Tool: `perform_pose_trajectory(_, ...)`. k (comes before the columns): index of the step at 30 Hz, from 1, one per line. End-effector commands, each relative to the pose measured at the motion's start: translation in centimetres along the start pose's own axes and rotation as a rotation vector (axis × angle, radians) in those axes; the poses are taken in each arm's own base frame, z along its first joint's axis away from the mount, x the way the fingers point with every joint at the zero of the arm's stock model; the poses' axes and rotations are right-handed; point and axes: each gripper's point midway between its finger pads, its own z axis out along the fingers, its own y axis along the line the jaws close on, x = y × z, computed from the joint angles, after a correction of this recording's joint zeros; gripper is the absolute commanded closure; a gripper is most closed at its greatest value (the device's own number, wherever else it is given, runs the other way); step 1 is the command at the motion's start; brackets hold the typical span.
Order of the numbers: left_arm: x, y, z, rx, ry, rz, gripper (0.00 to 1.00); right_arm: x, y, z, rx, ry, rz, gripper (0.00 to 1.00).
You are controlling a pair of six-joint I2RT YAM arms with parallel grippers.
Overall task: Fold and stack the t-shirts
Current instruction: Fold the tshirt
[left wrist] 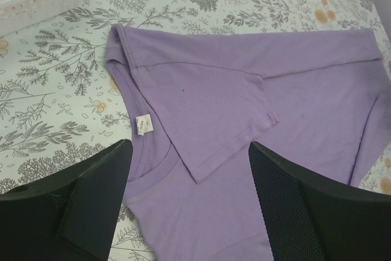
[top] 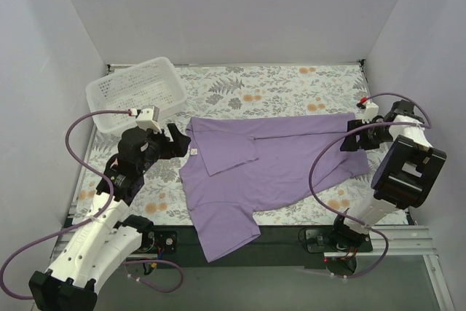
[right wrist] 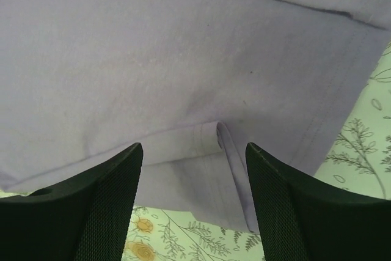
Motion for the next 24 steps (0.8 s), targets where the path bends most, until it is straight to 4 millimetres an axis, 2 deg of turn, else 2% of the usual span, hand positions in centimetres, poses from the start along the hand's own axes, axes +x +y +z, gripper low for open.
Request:
perform_pose_trajectory(1,-0.8,0.1,-0.1,-0.002,-0.037,0.028,0.24,-0.8,0.0,0.5,-0.014,-0.022,0.146,0.26)
perform_pose_trajectory(12,-0.6,-0.2,-0.1,0.022,-0.026,0.030,0.24,1.9,0.3,1.9,0.019,0.004,0.224,0.35)
perform_pose_trajectory(16,-0.6,-0.3,-0.1,0.022,-0.030,0.030,0.24,2.6,0.1,2.2,0.038,0.017,0.231,0.35)
perform_pose_trajectory(24,-0.5,-0.2,0.0,0.021,-0.025,0.031,0.24,1.5,-0.5,1.6,0.068,-0.011,0.202,0.37)
